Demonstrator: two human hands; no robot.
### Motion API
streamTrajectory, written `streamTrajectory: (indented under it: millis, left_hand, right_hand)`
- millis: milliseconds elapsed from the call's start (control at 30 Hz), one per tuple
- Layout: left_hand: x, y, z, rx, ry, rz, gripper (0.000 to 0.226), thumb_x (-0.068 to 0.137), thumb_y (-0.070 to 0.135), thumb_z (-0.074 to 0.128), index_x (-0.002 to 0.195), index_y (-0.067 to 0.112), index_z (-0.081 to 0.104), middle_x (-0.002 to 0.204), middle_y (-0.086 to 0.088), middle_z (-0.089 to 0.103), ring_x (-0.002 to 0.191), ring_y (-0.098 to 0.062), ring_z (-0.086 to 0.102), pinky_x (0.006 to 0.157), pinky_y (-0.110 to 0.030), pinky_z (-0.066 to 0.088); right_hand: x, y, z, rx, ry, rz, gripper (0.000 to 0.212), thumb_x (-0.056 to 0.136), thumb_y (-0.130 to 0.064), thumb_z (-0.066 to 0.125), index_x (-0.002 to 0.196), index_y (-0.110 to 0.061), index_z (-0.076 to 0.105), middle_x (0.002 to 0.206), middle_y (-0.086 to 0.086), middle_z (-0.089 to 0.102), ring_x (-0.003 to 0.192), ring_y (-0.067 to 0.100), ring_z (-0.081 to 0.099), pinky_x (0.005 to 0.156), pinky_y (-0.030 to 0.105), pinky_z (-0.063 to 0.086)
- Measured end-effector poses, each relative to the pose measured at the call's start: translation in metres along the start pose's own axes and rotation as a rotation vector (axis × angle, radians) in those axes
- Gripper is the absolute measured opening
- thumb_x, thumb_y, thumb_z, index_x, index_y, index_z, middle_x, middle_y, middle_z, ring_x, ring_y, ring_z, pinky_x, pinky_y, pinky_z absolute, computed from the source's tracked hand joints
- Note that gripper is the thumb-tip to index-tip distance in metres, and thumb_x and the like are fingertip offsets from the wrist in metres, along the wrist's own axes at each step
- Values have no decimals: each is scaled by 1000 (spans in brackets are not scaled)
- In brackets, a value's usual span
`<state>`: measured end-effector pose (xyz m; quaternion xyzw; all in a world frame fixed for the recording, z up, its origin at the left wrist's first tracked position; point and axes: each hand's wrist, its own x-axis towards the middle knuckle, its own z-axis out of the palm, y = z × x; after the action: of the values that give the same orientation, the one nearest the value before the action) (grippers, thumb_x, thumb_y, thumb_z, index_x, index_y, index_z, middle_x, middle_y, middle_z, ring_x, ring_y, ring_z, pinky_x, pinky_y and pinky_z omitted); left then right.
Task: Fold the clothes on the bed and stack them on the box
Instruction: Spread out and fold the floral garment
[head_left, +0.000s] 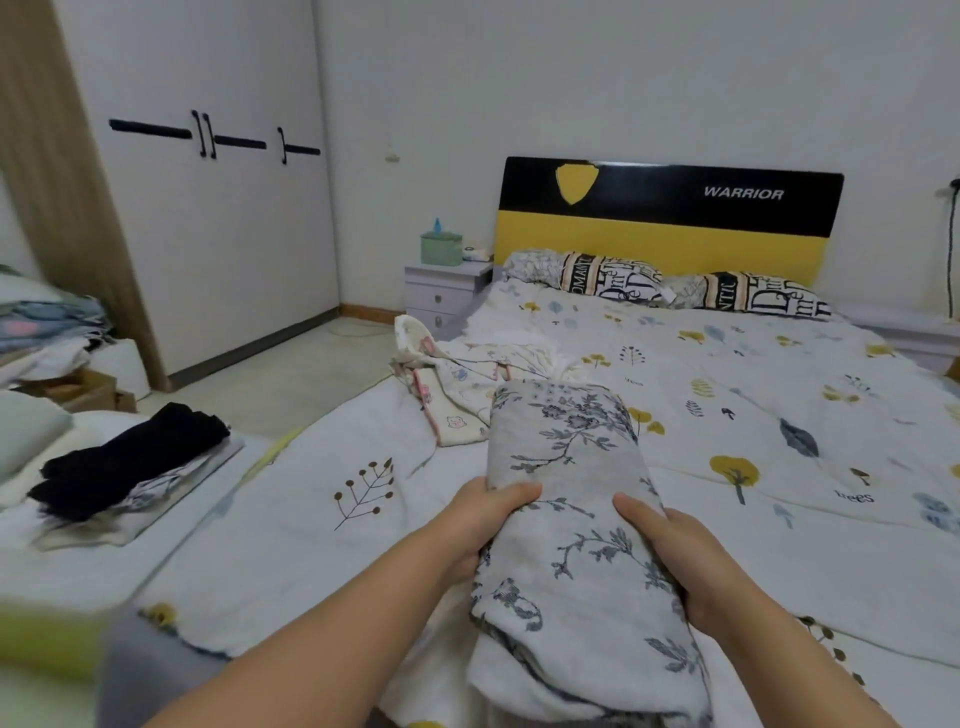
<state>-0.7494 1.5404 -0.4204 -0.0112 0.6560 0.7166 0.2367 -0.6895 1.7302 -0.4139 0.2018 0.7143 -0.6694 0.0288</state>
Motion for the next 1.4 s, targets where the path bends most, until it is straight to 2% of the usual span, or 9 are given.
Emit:
streamTrajectory:
  millis: [300, 400, 533, 733, 1000, 1133, 1267, 1333, 1400]
  left_hand:
    - [-91, 33, -67, 7, 89, 52, 45, 83, 27, 69, 120, 6, 57, 102, -11, 70, 82, -25, 69, 64, -32, 56]
    - [-121, 42, -102, 3, 150, 75, 34, 84, 22, 68, 111, 4, 60, 88, -10, 70, 69, -22, 67, 55, -28, 55]
    - [-158, 54, -154, -11, 236, 103, 13, 84, 18, 68, 89, 8, 62, 65, -4, 69, 52, -15, 65, 45, -23, 53]
    - [-199, 72, -239, 2, 359, 67, 37, 78, 26, 74, 107, 5, 63, 82, -10, 70, 60, -21, 67, 49, -28, 54]
    - [-223, 85, -329, 7, 367, 44, 24, 83, 33, 67, 91, 9, 66, 71, -9, 72, 57, -20, 69, 58, -29, 57]
    - [-218, 88, -373, -2, 397, 56, 18, 85, 23, 62, 87, 6, 67, 72, -10, 72, 62, -21, 68, 62, -26, 55]
    - [-195, 97, -418, 18, 441, 73, 12, 88, 17, 58, 89, 6, 64, 70, -9, 72, 69, -22, 67, 66, -28, 53]
    - [-176, 101, -445, 19, 462, 118, 12, 84, 13, 63, 95, 7, 64, 76, -9, 72, 76, -24, 66, 70, -31, 53]
    - [-153, 106, -475, 21, 480, 163, 31, 71, 12, 69, 101, 9, 64, 83, -9, 73, 79, -23, 66, 71, -31, 54]
  right_hand:
    - [-80, -42, 74, -12, -98, -60, 38, 86, -37, 64, 101, -3, 66, 82, 13, 74, 76, 29, 70, 64, 35, 55]
    - [-96, -50, 114, -35, -120, -63, 45, 85, -39, 64, 102, 3, 67, 91, 18, 72, 82, 33, 69, 79, 44, 56]
    - [-112, -57, 172, 0, -186, -66, 45, 85, -40, 65, 103, 1, 67, 92, 15, 72, 83, 31, 69, 73, 36, 55]
    - [-128, -67, 267, 99, -285, -64, 43, 84, -36, 67, 109, -2, 64, 99, 14, 71, 89, 31, 68, 79, 39, 55]
    - [-119, -65, 369, 188, -369, -54, 50, 84, -37, 67, 119, -2, 58, 106, 16, 68, 91, 32, 66, 74, 37, 55]
    - [-90, -59, 416, 266, -380, -32, 60, 80, -42, 70, 125, -6, 56, 113, 12, 66, 98, 33, 65, 88, 45, 54]
    - [-52, -62, 467, 290, -444, -18, 70, 61, -48, 67, 119, -10, 58, 108, 10, 69, 96, 31, 66, 89, 47, 53]
    - [-29, -68, 492, 252, -470, -19, 58, 67, -43, 61, 114, -8, 60, 103, 13, 70, 94, 31, 66, 86, 46, 54]
    - [1, -73, 517, 250, -503, -17, 47, 77, -34, 58, 113, -5, 58, 104, 14, 69, 93, 31, 66, 77, 38, 55]
